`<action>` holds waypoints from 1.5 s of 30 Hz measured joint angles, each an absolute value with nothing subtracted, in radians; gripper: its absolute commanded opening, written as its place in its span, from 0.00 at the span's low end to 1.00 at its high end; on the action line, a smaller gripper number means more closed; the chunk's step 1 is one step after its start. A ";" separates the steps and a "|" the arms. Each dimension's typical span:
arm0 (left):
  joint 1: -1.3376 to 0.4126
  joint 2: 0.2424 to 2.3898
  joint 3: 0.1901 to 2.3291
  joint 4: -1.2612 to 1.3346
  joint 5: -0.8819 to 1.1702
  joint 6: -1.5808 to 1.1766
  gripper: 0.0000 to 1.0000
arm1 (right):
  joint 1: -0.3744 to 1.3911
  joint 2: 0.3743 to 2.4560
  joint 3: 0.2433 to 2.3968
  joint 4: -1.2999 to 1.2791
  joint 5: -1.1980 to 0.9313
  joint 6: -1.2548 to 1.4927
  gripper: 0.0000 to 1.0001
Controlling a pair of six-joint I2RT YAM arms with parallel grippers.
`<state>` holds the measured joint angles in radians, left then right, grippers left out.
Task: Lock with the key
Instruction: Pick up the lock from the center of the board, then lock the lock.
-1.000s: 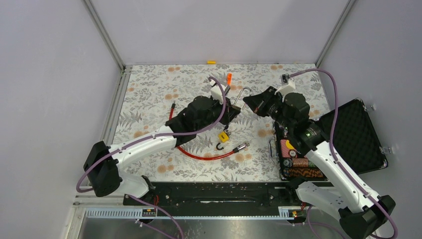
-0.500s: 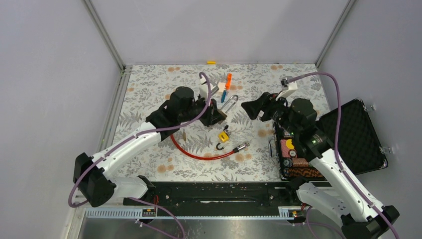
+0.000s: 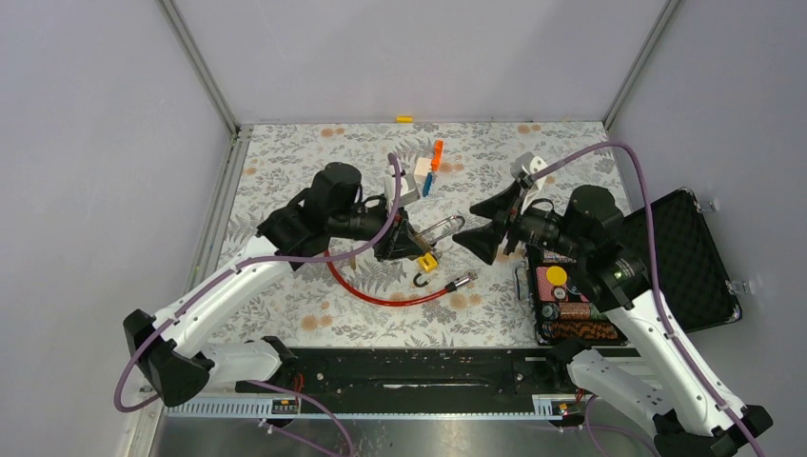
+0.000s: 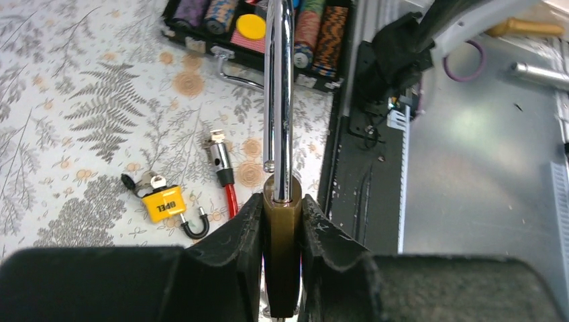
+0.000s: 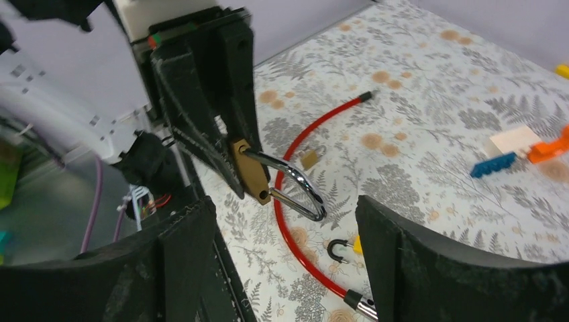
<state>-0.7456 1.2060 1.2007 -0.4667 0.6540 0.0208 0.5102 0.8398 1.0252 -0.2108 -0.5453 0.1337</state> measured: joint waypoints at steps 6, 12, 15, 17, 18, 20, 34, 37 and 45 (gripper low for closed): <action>-0.746 1.185 1.246 -0.546 0.777 0.112 0.00 | 0.509 0.885 1.082 -0.244 -0.735 0.073 0.16; -0.740 1.164 1.256 -0.604 0.796 0.142 0.00 | 0.508 0.957 1.130 -0.236 -0.865 0.072 0.23; -0.742 1.164 1.265 -0.609 0.809 0.150 0.00 | 0.506 0.950 1.130 -0.221 -0.909 0.082 0.55; -0.743 1.164 1.275 -0.607 0.813 0.150 0.00 | 0.507 0.947 1.129 -0.210 -0.937 0.094 0.58; -0.743 1.163 1.279 -0.604 0.817 0.151 0.00 | 0.507 0.947 1.129 -0.205 -0.952 0.094 0.59; -0.743 1.158 1.282 -0.603 0.823 0.154 0.00 | 0.507 0.947 1.129 -0.197 -0.976 0.097 0.56; -0.743 1.133 1.303 -0.540 0.871 0.138 0.80 | 0.508 0.939 1.084 -0.046 -0.950 0.221 0.00; -0.744 1.097 1.262 -0.398 0.882 0.055 0.88 | 0.508 0.924 1.026 0.084 -0.871 0.347 0.00; -0.741 1.007 1.102 0.083 0.811 -0.254 0.87 | 0.511 0.851 0.976 0.266 -0.731 0.572 0.00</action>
<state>-0.7414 1.0069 1.1019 0.0826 0.8108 -0.2539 0.5106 0.8509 0.9756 0.2665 -0.7307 0.5716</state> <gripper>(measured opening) 0.898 0.075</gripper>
